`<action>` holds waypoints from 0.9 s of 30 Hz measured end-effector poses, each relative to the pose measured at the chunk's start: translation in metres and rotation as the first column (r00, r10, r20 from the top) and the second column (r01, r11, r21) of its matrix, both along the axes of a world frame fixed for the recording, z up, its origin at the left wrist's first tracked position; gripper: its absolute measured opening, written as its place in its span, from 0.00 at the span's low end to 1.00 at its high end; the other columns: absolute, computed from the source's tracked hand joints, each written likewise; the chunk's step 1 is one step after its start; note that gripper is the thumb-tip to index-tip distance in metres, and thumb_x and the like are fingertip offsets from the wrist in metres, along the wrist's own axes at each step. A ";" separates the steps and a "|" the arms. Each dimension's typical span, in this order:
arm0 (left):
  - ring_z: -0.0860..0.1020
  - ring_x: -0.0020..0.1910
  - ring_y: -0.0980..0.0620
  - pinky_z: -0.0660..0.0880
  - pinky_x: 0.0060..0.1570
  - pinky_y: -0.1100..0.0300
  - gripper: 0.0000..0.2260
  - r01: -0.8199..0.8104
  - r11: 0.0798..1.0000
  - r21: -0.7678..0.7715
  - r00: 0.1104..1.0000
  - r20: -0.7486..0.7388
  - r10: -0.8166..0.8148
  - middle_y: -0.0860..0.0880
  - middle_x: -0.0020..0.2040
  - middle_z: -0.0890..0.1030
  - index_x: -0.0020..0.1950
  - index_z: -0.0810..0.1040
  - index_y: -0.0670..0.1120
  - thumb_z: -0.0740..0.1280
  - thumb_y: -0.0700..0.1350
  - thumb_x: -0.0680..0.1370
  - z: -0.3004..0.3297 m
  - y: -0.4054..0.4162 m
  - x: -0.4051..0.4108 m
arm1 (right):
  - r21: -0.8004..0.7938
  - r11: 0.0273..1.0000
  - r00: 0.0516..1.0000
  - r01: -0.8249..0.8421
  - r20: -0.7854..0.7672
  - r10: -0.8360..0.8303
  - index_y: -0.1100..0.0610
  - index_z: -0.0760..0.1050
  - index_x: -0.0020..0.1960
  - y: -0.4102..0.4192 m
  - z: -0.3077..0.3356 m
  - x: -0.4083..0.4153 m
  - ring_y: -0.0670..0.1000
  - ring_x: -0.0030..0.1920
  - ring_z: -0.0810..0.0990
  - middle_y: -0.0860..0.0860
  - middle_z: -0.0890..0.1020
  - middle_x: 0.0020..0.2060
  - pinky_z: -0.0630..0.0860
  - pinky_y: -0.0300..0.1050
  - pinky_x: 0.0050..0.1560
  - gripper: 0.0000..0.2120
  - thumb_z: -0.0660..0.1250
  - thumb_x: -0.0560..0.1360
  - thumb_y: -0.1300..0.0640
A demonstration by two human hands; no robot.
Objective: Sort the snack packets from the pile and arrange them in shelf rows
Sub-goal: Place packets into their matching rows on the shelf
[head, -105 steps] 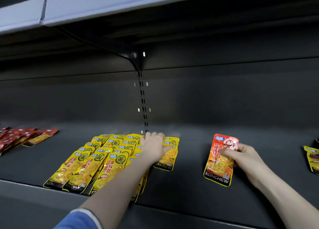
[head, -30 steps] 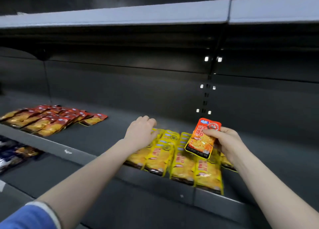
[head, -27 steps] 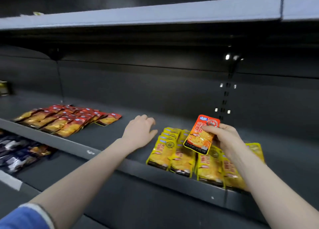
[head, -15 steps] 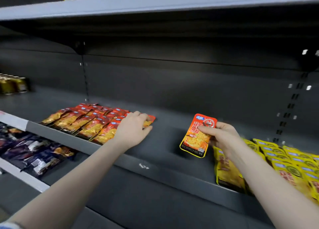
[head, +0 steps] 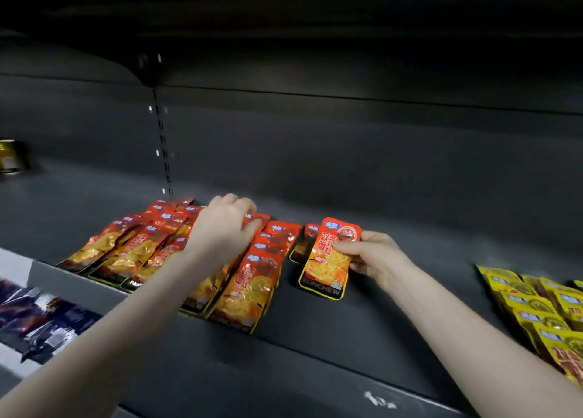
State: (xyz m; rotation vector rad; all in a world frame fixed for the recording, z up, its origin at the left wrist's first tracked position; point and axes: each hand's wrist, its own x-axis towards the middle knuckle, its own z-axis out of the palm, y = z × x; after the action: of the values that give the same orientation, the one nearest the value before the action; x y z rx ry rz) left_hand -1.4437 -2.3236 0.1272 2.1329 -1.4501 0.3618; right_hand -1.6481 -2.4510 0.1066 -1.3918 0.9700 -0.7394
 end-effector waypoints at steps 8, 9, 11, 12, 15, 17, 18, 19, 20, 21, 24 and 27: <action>0.72 0.59 0.48 0.69 0.59 0.54 0.13 0.176 0.984 -0.040 0.984 0.037 -0.174 0.49 0.58 0.77 0.61 0.77 0.48 0.63 0.52 0.79 -0.008 -0.032 0.036 | -0.101 0.985 0.983 0.138 -0.107 -0.149 0.57 0.76 0.38 -0.006 -0.014 0.052 0.45 0.33 0.77 0.50 0.81 0.35 0.71 0.31 0.27 0.08 0.75 0.68 0.64; 0.73 0.57 0.47 0.70 0.57 0.53 0.13 0.197 0.979 -0.052 0.980 0.039 -0.195 0.49 0.56 0.78 0.59 0.78 0.48 0.63 0.52 0.78 -0.011 -0.035 0.037 | -0.131 0.979 0.976 0.155 -0.131 -0.173 0.58 0.77 0.39 -0.008 -0.015 0.054 0.45 0.33 0.77 0.52 0.81 0.36 0.70 0.30 0.26 0.07 0.75 0.67 0.64; 0.76 0.52 0.44 0.73 0.51 0.51 0.12 0.234 0.969 -0.079 0.972 0.055 -0.230 0.47 0.50 0.79 0.54 0.80 0.46 0.64 0.51 0.76 -0.019 -0.041 0.040 | -0.196 0.963 0.959 0.183 -0.182 -0.219 0.60 0.78 0.43 -0.011 -0.020 0.056 0.46 0.34 0.76 0.53 0.81 0.39 0.69 0.32 0.27 0.08 0.76 0.67 0.62; 0.77 0.49 0.43 0.74 0.49 0.50 0.11 0.248 0.964 -0.093 0.968 0.060 -0.243 0.47 0.48 0.80 0.52 0.80 0.46 0.66 0.50 0.75 -0.023 -0.043 0.041 | -0.225 0.956 0.949 0.190 -0.208 -0.238 0.60 0.79 0.43 -0.011 -0.022 0.057 0.46 0.33 0.76 0.53 0.82 0.39 0.68 0.33 0.28 0.09 0.77 0.66 0.61; 0.77 0.50 0.44 0.74 0.49 0.50 0.10 0.268 0.957 -0.113 0.963 0.051 -0.264 0.47 0.48 0.80 0.53 0.80 0.45 0.70 0.47 0.74 -0.030 -0.047 0.037 | -0.310 0.932 0.913 0.188 -0.296 -0.283 0.55 0.78 0.39 -0.013 -0.029 0.061 0.48 0.37 0.81 0.52 0.84 0.40 0.75 0.41 0.38 0.08 0.77 0.66 0.57; 0.77 0.51 0.45 0.74 0.50 0.51 0.10 0.274 0.952 -0.137 0.962 0.046 -0.270 0.48 0.49 0.80 0.53 0.80 0.45 0.70 0.48 0.75 -0.031 -0.049 0.035 | -0.351 0.919 0.888 0.180 -0.344 -0.306 0.53 0.78 0.39 -0.013 -0.030 0.064 0.50 0.41 0.82 0.51 0.84 0.40 0.78 0.46 0.45 0.08 0.77 0.66 0.56; 0.77 0.52 0.45 0.74 0.50 0.52 0.10 0.275 0.949 -0.153 0.961 0.053 -0.270 0.48 0.49 0.80 0.54 0.80 0.46 0.69 0.48 0.75 -0.032 -0.049 0.035 | -0.366 0.914 0.879 0.177 -0.359 -0.314 0.53 0.79 0.40 -0.014 -0.030 0.065 0.50 0.41 0.82 0.51 0.84 0.40 0.78 0.46 0.45 0.08 0.77 0.66 0.55; 0.77 0.53 0.46 0.73 0.52 0.53 0.11 0.274 0.951 -0.145 0.962 0.048 -0.270 0.48 0.51 0.80 0.55 0.80 0.46 0.68 0.49 0.76 -0.030 -0.049 0.035 | -0.382 0.908 0.869 0.174 -0.375 -0.324 0.53 0.79 0.41 -0.014 -0.030 0.065 0.50 0.41 0.82 0.50 0.84 0.38 0.77 0.44 0.43 0.08 0.77 0.66 0.54; 0.75 0.56 0.48 0.71 0.55 0.54 0.12 0.267 0.956 -0.120 0.964 0.038 -0.264 0.49 0.54 0.78 0.58 0.78 0.48 0.65 0.51 0.78 -0.030 -0.048 0.034 | -0.401 0.900 0.858 0.169 -0.390 -0.335 0.53 0.79 0.41 -0.014 -0.030 0.065 0.49 0.39 0.81 0.48 0.83 0.37 0.76 0.42 0.41 0.08 0.77 0.67 0.54; 0.73 0.59 0.50 0.69 0.58 0.57 0.14 0.258 0.961 -0.098 0.966 0.032 -0.256 0.51 0.57 0.77 0.61 0.76 0.49 0.62 0.52 0.79 -0.031 -0.048 0.035 | -0.418 0.894 0.847 0.164 -0.405 -0.344 0.52 0.78 0.40 -0.013 -0.030 0.066 0.48 0.38 0.80 0.48 0.82 0.36 0.74 0.40 0.39 0.07 0.76 0.67 0.53; 0.70 0.62 0.54 0.65 0.61 0.61 0.16 0.251 0.965 -0.077 0.968 0.041 -0.248 0.53 0.62 0.74 0.65 0.72 0.52 0.56 0.55 0.81 -0.033 -0.049 0.037 | -0.447 0.881 0.827 0.158 -0.428 -0.365 0.51 0.78 0.41 -0.011 -0.031 0.067 0.47 0.38 0.80 0.46 0.81 0.34 0.72 0.39 0.37 0.05 0.74 0.70 0.53; 0.69 0.63 0.55 0.65 0.62 0.62 0.17 0.245 0.968 -0.049 0.969 0.038 -0.243 0.54 0.64 0.73 0.66 0.71 0.53 0.55 0.56 0.81 -0.032 -0.049 0.038 | -0.476 0.869 0.806 0.132 -0.459 -0.373 0.53 0.77 0.43 -0.010 -0.031 0.069 0.46 0.36 0.78 0.46 0.80 0.34 0.69 0.38 0.34 0.04 0.71 0.72 0.54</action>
State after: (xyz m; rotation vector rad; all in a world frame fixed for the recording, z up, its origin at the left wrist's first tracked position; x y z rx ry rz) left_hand -1.4059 -2.3727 0.0947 1.8862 -1.6792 0.3384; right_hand -1.5792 -2.4605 0.0754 -1.9390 1.5360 -0.8092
